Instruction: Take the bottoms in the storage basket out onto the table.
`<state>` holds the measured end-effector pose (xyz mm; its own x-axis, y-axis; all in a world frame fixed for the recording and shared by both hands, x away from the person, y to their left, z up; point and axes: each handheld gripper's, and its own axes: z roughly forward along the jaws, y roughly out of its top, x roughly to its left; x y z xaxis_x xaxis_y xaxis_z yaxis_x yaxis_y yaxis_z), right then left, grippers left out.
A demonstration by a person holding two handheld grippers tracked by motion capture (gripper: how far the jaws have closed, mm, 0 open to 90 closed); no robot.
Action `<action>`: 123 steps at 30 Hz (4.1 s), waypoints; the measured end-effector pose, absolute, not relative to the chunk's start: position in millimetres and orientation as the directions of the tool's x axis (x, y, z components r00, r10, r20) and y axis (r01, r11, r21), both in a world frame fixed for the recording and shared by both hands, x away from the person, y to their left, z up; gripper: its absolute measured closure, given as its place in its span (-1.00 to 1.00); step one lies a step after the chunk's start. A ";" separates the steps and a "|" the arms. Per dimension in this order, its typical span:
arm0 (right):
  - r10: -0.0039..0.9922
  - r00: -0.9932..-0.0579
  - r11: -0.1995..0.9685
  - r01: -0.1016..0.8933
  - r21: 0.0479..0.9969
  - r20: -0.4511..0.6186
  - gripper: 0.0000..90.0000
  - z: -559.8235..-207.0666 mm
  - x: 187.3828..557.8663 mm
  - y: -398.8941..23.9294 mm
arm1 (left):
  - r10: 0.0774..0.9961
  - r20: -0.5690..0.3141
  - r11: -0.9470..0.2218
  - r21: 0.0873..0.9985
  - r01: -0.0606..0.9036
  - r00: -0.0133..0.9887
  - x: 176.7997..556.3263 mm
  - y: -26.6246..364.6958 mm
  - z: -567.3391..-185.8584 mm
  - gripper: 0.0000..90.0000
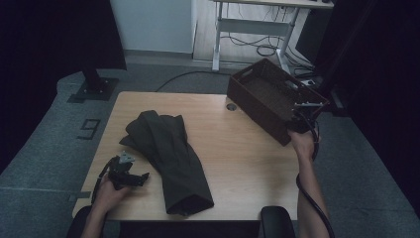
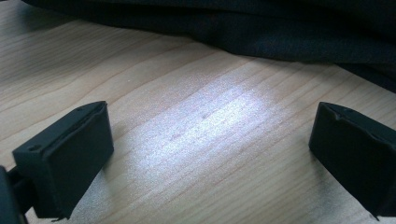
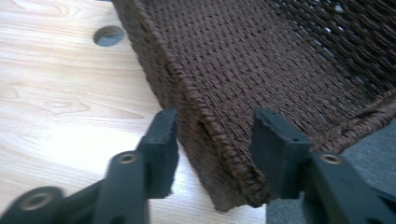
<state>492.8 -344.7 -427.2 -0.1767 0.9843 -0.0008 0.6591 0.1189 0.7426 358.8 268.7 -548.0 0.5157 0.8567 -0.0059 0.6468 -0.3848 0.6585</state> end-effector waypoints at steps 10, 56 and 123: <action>0.975 -0.219 0.174 0.621 0.764 -0.044 -0.47 -424.3 479.0 -332.5 | 0.856 -0.006 -0.386 0.658 0.647 0.516 358.8 268.7 -547.9 -1.00; 0.902 -0.426 0.299 0.516 0.803 -0.062 -1.00 -419.9 400.0 -272.6 | 0.856 -0.005 -0.387 0.657 0.647 0.517 358.9 268.8 -547.8 -1.00; 0.892 -0.452 0.309 0.627 0.715 0.011 -1.00 -556.5 376.3 -243.1 | 0.857 -0.006 -0.386 0.657 0.648 0.516 358.7 268.6 -547.7 -1.00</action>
<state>376.3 -243.1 -556.5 -0.4518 0.8921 0.0112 0.6272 0.3087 0.7150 358.7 268.6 -547.7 0.5160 0.8566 -0.0060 0.6480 -0.3857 0.6568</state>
